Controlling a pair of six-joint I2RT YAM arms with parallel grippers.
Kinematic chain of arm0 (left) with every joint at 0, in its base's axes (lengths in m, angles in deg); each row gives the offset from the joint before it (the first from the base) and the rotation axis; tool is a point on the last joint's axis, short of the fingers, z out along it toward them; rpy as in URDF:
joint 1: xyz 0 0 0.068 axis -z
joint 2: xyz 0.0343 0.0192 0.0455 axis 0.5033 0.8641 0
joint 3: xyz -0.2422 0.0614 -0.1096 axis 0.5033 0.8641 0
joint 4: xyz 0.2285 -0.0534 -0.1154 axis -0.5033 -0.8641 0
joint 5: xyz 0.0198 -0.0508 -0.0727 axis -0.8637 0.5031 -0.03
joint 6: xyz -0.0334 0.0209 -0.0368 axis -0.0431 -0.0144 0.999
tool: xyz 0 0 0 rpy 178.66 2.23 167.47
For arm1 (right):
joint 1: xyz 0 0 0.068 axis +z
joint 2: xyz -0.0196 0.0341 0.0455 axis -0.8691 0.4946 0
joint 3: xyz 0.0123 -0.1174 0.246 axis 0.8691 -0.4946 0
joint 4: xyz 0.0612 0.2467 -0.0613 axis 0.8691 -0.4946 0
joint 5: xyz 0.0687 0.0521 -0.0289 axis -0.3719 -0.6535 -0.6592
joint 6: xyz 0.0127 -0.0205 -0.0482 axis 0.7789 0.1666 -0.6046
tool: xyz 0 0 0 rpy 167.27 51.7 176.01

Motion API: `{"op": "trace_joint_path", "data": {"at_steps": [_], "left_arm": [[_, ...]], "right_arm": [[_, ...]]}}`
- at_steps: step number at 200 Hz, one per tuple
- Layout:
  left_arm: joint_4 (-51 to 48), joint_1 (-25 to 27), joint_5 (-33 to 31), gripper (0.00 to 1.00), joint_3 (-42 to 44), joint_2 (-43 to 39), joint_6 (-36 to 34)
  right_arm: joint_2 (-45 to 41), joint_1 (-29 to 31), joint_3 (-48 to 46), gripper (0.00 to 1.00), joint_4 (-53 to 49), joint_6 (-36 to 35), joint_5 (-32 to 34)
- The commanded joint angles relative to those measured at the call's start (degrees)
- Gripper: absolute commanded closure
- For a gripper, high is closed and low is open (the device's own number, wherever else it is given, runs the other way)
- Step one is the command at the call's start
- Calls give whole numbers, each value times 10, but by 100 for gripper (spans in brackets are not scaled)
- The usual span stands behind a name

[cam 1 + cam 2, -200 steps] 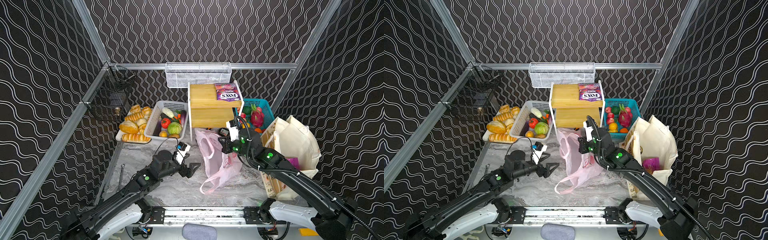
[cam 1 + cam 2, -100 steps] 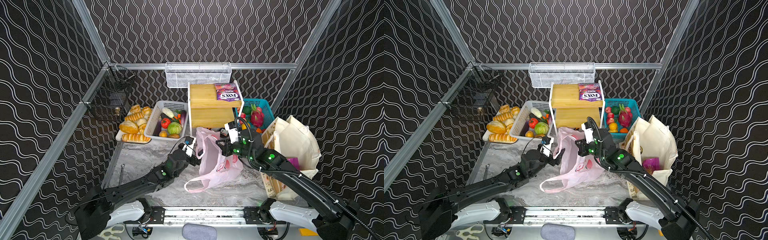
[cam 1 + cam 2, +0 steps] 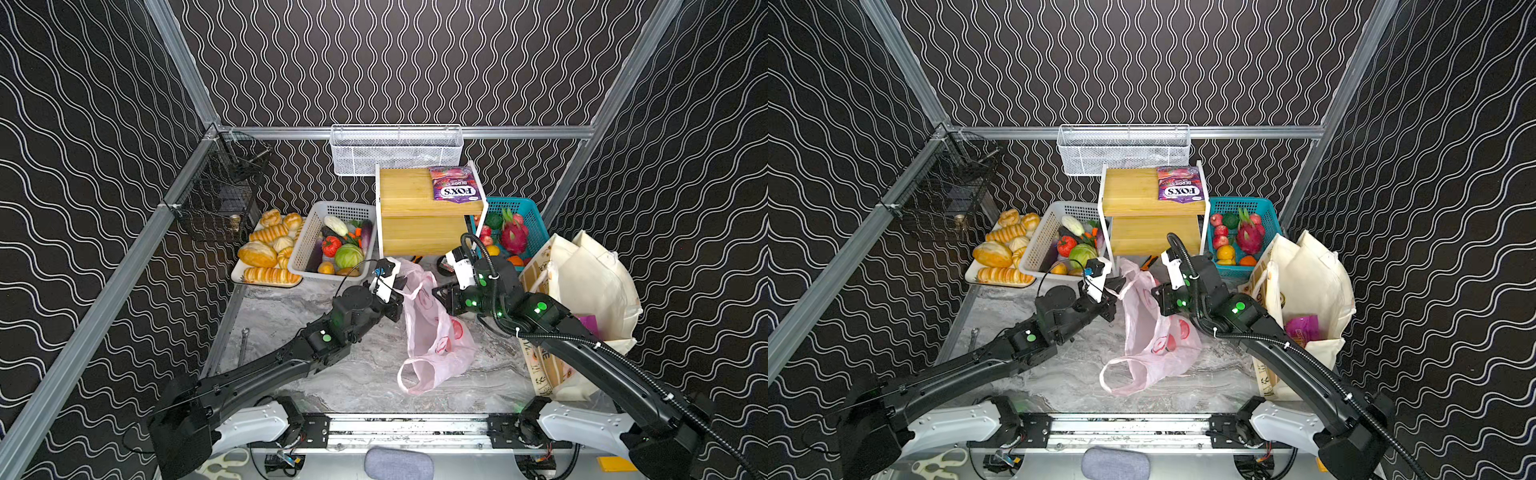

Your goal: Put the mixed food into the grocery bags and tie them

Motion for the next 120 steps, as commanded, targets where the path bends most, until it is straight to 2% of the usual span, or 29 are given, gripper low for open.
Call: {"op": "trace_joint_path", "data": {"at_steps": [1, 23, 47, 64, 90, 105, 120], "left_arm": [[-35, 0, 26, 100, -19, -4, 34], [-49, 0, 32, 100, -33, -3, 90], [-63, 0, 26, 100, -42, -3, 129], [-73, 0, 23, 100, -47, 1, 142], [-85, 0, 11, 100, -54, 2, 166], [-86, 0, 5, 100, -55, 3, 175], [-84, 0, 2, 100, -56, 2, 183]], "right_arm": [[27, 18, 39, 72, -92, 50, 6], [52, 53, 63, 57, -122, 88, 38], [69, 93, 78, 48, -153, 139, 134], [69, 123, 75, 44, -151, 168, 171], [53, 171, 44, 42, -145, 221, 263], [43, 174, 31, 40, -144, 259, 274], [38, 176, 17, 40, -123, 284, 256]]}}
